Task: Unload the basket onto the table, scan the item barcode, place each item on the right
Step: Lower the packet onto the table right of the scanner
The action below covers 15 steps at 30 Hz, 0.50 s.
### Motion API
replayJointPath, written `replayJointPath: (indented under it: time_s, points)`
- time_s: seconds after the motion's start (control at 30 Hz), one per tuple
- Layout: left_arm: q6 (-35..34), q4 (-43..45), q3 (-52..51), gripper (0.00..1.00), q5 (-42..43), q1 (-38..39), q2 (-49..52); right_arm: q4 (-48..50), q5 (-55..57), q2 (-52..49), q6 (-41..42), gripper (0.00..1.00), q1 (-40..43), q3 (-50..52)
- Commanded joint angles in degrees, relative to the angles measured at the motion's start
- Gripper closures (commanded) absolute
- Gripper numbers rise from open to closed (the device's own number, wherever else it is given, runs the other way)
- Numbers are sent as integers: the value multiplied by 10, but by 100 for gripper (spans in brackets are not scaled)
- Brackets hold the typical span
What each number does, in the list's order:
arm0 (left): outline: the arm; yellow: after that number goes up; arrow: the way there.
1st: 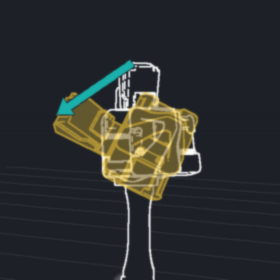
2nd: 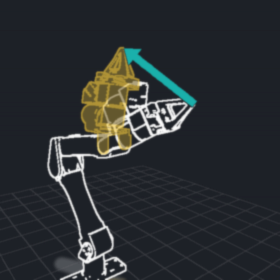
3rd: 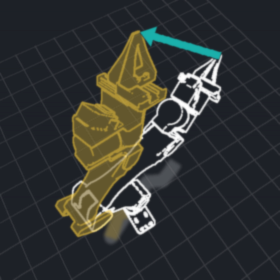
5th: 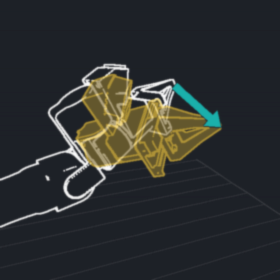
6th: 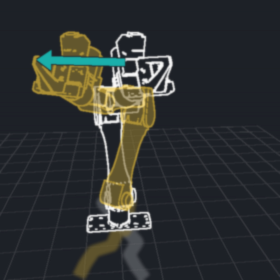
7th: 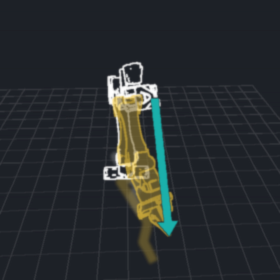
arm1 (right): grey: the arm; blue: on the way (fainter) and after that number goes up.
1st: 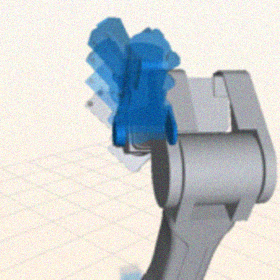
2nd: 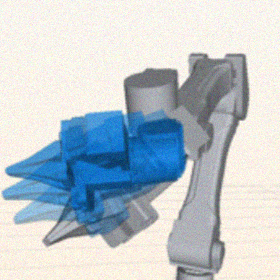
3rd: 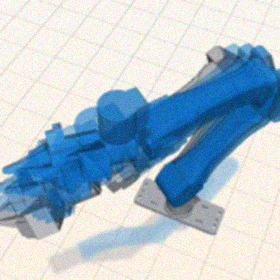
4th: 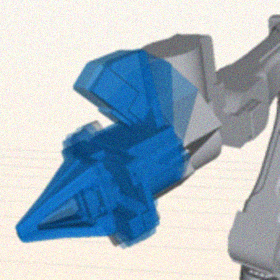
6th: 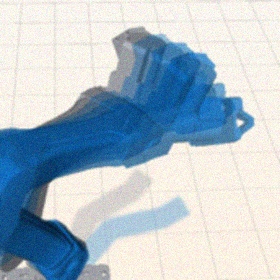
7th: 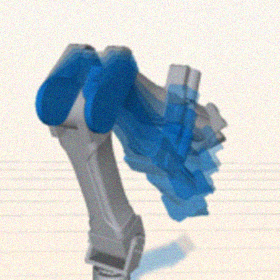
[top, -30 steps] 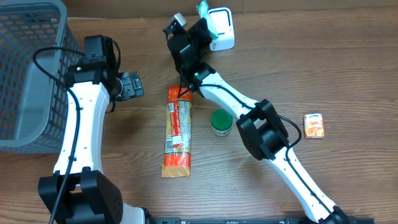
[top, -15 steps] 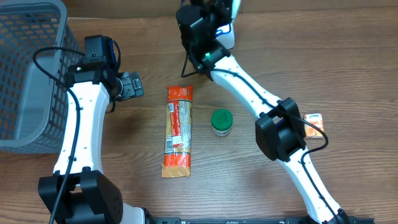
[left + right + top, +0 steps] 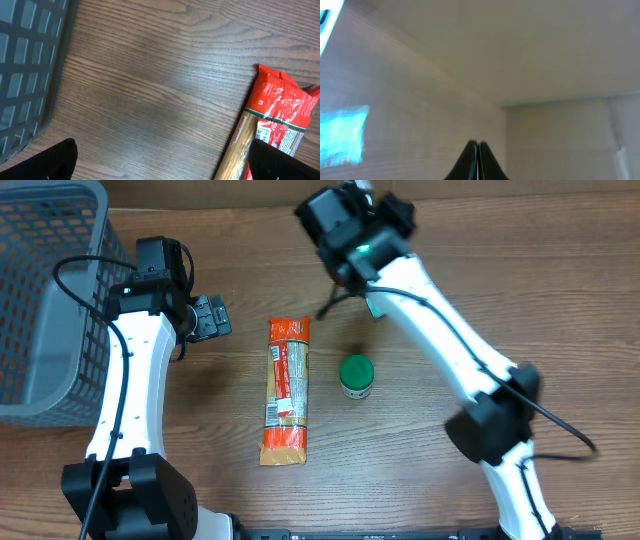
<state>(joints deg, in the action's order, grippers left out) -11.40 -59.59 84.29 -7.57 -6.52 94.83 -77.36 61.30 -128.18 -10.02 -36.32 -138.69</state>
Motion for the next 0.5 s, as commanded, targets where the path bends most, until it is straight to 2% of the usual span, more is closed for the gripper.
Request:
replayJointPath:
  time_s: [0.0, 0.07, 0.2, 0.23, 0.3, 0.33, 0.47]
  points:
    - [5, 0, -3, 0, -3, -2, 0, -111, -159, 38, 226, 96, 36, -5]
    - [5, 0, -3, 0, -3, -2, 0, -186, -240, 38, 288, 96, 65, -4]
    - [5, 0, -4, 0, -3, -2, 0, -197, -439, 38, 302, 95, 127, 16]
    - [5, 0, -4, 0, -3, -2, 0, -191, -477, 38, 302, 90, 141, 22]
    - [5, 0, -3, 0, -3, -2, 0, -163, -550, 38, 309, 55, 167, 37]
    - [5, 0, -4, 0, -3, -2, 0, -149, -576, 38, 324, 48, 177, 43]
    - [5, 0, -3, 0, -3, -2, 0, -84, -642, 38, 407, 44, 204, 85]
